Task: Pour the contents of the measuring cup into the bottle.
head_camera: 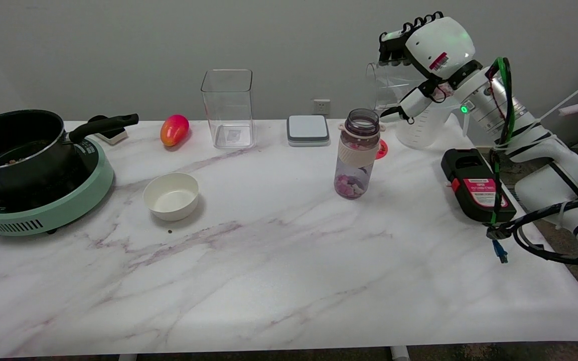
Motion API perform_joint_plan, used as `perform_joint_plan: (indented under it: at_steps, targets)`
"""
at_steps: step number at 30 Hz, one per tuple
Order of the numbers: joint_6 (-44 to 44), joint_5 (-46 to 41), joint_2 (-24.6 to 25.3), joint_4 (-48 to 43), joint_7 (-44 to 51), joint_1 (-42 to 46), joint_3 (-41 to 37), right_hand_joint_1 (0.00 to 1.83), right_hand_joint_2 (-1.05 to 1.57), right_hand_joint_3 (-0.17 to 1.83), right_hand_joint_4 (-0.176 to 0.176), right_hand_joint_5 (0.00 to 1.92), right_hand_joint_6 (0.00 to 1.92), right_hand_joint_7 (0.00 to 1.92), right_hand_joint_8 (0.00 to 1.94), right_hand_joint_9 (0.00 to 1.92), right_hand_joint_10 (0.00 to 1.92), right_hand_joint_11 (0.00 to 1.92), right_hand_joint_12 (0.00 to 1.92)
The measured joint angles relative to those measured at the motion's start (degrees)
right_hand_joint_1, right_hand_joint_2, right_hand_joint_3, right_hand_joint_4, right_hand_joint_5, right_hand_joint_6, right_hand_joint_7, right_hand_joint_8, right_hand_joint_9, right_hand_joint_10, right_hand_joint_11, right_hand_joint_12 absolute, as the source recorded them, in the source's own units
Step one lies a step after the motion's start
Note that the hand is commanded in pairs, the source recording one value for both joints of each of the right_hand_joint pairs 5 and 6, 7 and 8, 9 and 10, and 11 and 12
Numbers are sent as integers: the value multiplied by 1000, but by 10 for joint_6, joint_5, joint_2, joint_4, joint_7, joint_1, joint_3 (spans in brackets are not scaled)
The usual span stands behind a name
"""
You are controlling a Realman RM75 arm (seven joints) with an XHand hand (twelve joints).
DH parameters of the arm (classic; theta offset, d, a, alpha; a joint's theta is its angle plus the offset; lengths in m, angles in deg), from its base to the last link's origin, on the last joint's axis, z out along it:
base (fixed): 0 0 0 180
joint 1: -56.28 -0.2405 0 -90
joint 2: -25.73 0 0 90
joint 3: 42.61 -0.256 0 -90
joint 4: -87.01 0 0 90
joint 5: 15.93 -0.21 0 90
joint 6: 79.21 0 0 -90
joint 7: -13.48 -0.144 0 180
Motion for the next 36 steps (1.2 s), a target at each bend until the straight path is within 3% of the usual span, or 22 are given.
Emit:
perform_joint_plan:
  at_steps: [36]
  targets:
    - [-12,89,-13,-36,-52,-1,-19,1379,1116,553,0,1718,1718,1793,1793,1726,1726,1326,1326]
